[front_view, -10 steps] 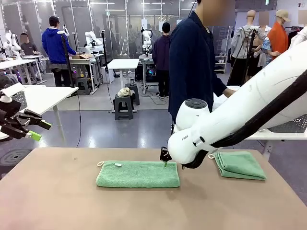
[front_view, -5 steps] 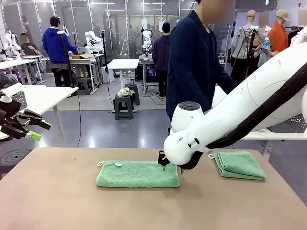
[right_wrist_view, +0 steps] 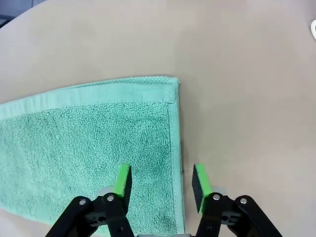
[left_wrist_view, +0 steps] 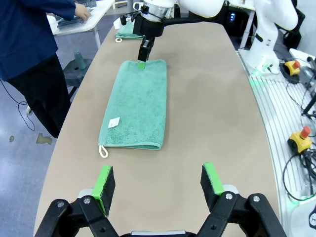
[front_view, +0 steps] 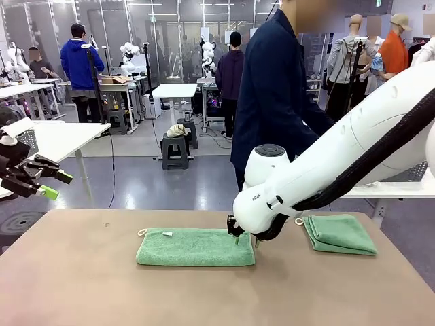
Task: Fold the towels and place them in the basket.
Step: When a person lays out a Towel with hook on the table, fold it in half twice.
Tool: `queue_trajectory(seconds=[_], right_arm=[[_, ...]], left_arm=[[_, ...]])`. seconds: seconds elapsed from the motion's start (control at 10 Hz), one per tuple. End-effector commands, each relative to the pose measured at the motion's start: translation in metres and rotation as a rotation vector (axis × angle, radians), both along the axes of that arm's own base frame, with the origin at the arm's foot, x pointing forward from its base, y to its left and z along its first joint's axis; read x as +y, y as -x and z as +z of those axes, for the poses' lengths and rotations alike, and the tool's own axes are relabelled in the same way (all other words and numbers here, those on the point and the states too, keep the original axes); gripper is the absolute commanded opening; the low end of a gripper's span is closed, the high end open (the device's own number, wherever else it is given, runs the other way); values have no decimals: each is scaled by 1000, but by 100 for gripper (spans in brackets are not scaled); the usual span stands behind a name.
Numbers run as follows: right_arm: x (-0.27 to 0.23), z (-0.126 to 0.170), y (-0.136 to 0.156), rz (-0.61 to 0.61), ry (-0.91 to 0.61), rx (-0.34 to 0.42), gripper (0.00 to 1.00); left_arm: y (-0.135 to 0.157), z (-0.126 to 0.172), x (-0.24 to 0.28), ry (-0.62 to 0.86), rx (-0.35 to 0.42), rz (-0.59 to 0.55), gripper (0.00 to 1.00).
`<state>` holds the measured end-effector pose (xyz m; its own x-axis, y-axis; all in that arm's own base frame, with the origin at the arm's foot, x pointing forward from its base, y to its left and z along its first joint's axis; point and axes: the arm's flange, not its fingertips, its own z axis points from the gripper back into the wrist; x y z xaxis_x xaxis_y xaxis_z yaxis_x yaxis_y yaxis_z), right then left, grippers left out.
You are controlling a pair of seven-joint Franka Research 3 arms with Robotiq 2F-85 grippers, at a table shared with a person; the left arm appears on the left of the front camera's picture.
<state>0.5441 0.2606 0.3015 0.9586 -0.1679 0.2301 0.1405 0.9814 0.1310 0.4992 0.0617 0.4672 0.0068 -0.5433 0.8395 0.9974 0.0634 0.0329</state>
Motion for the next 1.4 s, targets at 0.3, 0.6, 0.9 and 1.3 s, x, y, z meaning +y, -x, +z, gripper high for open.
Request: queue_trajectory(seconds=[0.3,0.6,0.9,1.3], right_arm=[[0,-4,-3,-48,-16,2,43],[1,-8,-5,-46,-6,13,43],[1,-9,-4,-34,2,11,24],[-3,-10,-4,-35,-1,21,7]], left_arm=[[2,1,0,4,-3,2,89],[2,1,0,4,-3,2,89],[2,1,0,4,-3,2,89],[2,1,0,4,-3,2,89]])
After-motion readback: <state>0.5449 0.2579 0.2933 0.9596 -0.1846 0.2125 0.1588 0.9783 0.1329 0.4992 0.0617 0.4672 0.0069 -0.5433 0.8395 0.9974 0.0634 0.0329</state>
